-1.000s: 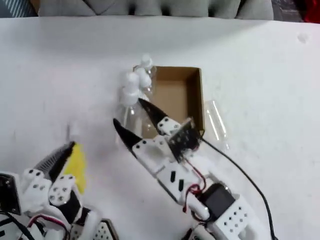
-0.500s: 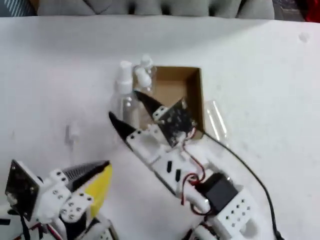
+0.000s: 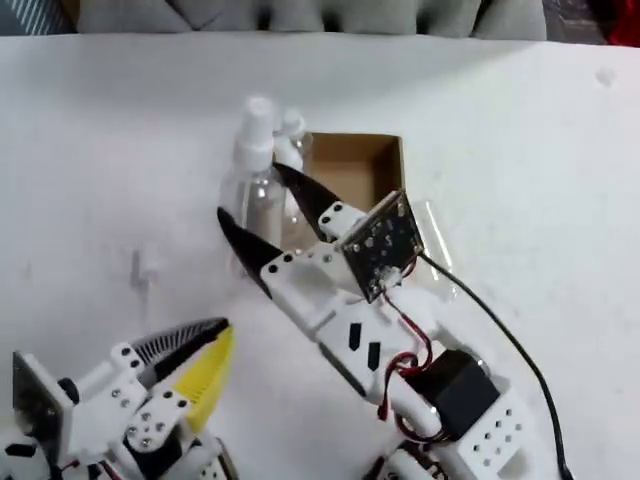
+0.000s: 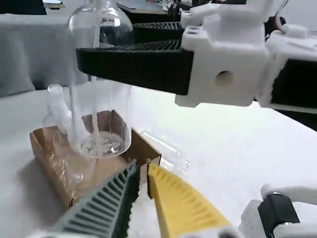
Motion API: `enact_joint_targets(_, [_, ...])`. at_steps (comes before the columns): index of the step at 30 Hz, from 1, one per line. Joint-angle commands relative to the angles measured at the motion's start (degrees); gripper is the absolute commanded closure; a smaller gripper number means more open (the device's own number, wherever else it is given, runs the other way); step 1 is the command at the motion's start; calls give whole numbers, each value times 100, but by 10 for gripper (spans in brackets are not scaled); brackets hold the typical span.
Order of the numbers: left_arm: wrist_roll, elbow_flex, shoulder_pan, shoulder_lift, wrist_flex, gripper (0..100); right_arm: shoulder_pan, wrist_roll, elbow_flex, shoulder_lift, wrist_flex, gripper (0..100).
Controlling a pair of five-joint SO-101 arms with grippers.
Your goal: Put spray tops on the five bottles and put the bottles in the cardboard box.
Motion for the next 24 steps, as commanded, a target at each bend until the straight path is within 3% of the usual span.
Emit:
enact_joint_targets(1, [-53,44,453,13,-484,980,13,-53,-193,40,-462,983])
enact_joint_targets(8, [-53,985,866,22,-1310,980,-752,-53,193,40,-787,983])
enact_joint_targets(13, [-53,1732,857,22,-2268,980,-787,-44,202,-13,-716,983])
enact_joint_targets(24, [-62,2004,101,22,-2391,980,-787,-44,176,-338,119,983])
